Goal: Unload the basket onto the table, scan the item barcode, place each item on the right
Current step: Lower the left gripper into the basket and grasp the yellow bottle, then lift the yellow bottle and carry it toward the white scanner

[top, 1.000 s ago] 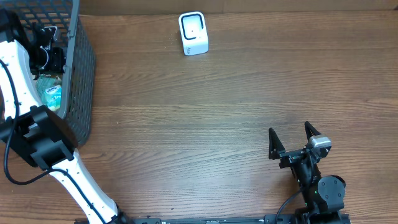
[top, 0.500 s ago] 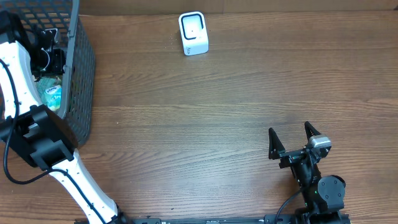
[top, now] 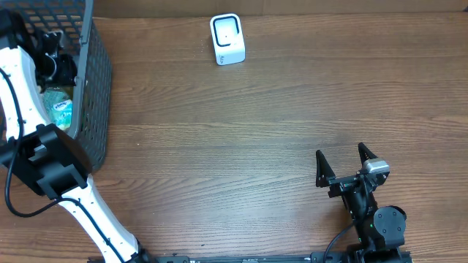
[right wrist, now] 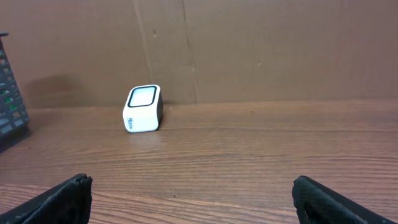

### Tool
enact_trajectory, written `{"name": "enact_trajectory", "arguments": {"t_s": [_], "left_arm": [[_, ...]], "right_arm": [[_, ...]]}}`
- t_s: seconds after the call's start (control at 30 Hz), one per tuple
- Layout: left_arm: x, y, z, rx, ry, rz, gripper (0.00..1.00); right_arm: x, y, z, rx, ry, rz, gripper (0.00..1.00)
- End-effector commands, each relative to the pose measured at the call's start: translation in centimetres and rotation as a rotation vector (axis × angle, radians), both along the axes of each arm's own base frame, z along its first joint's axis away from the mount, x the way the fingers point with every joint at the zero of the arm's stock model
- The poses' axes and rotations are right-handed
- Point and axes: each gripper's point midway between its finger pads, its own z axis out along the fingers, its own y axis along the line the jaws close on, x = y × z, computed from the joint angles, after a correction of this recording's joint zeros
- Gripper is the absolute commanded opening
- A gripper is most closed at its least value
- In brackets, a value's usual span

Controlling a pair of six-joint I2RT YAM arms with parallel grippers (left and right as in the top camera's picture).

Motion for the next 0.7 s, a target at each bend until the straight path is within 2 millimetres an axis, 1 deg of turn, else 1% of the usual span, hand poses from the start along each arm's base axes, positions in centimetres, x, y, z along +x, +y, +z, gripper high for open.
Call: {"name": "enact_trajectory", "arguments": {"t_s": [0.0, 0.07, 0.1, 0.13, 0.17, 0.23, 0.27, 0.3, 0.37, 0.43, 0.57, 0.67], "left_arm": [[1.1, 2.4, 8.7, 0.146, -0.184, 0.137, 0.32], [1.2, 2.8, 13.2, 0.173, -0.292, 0.207, 0.33], [1.1, 2.8, 15.9, 0.181, -0.361, 0.241, 0.33], [0.9, 2.7, 19.4, 0.186, -0.453, 0.281, 0.32], [0.6, 2.5, 21.8, 0.185, -0.517, 0.308, 0.31], [-0.2, 1.8, 25.7, 0.176, -0.619, 0.346, 0.29], [-0.9, 1.3, 28.0, 0.165, -0.678, 0.372, 0.29], [-1.5, 0.8, 29.5, 0.155, -0.716, 0.386, 0.28], [-2.8, -0.4, 32.2, 0.128, -0.781, 0.416, 0.28], [-4.1, -1.7, 33.9, 0.114, -0.813, 0.417, 0.26], [-6.3, -5.0, 36.1, 0.096, -0.845, 0.374, 0.19], [-7.3, -7.0, 36.9, 0.056, -0.855, 0.365, 0.18]], "right_arm": [[0.0, -0.2, -0.3, -0.001, -0.001, -0.009, 1.0], [0.0, -0.2, -0.3, -0.001, -0.001, -0.009, 1.0], [0.0, -0.2, -0.3, -0.001, -0.001, -0.009, 1.0], [0.0, -0.2, -0.3, -0.001, -0.001, -0.009, 1.0], [0.0, -0.2, -0.3, -0.001, -0.001, -0.009, 1.0], [0.0, -0.2, -0.3, -0.001, -0.001, -0.009, 1.0], [0.0, -0.2, -0.3, -0.001, -0.001, -0.009, 1.0], [0.0, -0.2, -0.3, -0.001, -0.001, -0.009, 1.0], [0.0, -0.2, -0.3, -0.001, -0.001, -0.009, 1.0], [0.0, -0.2, -0.3, -0.001, -0.001, -0.009, 1.0], [0.0, -0.2, -0.3, -0.001, -0.001, -0.009, 1.0], [0.0, -0.2, -0.3, -0.001, -0.001, -0.009, 1.0]]}}
